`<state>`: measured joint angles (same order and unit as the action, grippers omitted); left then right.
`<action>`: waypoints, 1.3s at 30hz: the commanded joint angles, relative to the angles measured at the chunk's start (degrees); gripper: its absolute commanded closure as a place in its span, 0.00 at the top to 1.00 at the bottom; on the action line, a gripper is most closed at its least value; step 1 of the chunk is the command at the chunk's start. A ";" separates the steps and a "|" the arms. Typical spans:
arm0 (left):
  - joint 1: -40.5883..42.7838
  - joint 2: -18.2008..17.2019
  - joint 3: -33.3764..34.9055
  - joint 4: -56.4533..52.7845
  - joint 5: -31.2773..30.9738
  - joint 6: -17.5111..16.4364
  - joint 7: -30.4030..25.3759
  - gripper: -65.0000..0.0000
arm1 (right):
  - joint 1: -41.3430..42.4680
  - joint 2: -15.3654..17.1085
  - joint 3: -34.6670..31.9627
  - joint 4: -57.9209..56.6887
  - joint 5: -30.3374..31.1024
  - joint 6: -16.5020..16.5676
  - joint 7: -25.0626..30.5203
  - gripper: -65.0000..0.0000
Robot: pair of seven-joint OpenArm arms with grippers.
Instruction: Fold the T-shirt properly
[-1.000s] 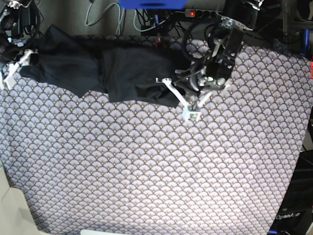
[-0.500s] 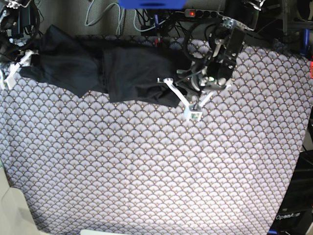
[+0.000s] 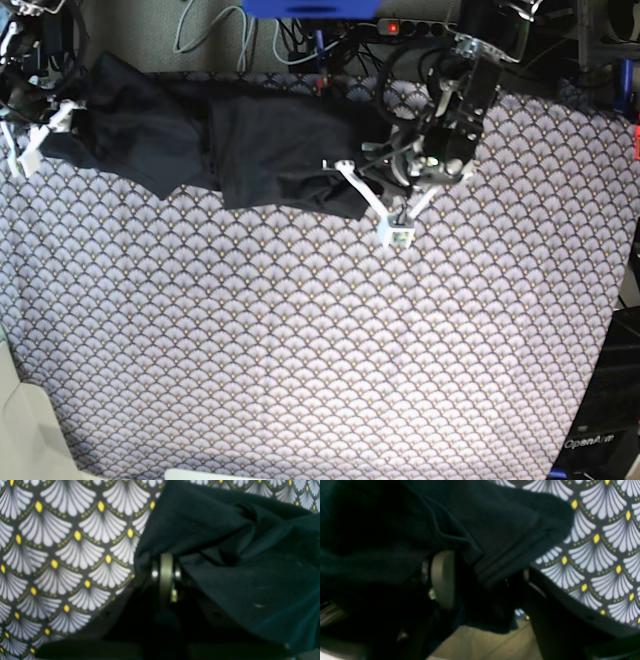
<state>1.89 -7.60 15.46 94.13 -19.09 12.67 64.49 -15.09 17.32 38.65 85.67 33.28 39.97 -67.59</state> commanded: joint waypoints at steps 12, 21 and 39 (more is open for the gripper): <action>-0.97 0.25 -0.21 1.21 0.06 0.13 -0.01 0.00 | 0.19 -1.63 -2.92 0.00 0.96 0.03 -4.01 0.00; -2.55 2.45 -0.21 2.36 -0.03 0.13 0.17 0.00 | -1.39 -4.18 -3.27 18.29 1.14 0.03 -5.24 0.00; 1.05 -0.10 -8.12 11.41 -0.03 0.04 0.35 0.00 | -2.09 -5.67 -6.08 25.58 15.47 0.03 -10.34 0.00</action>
<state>3.33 -8.03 7.05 104.49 -18.28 13.17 65.56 -17.50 10.63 32.12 110.10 47.51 39.83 -78.85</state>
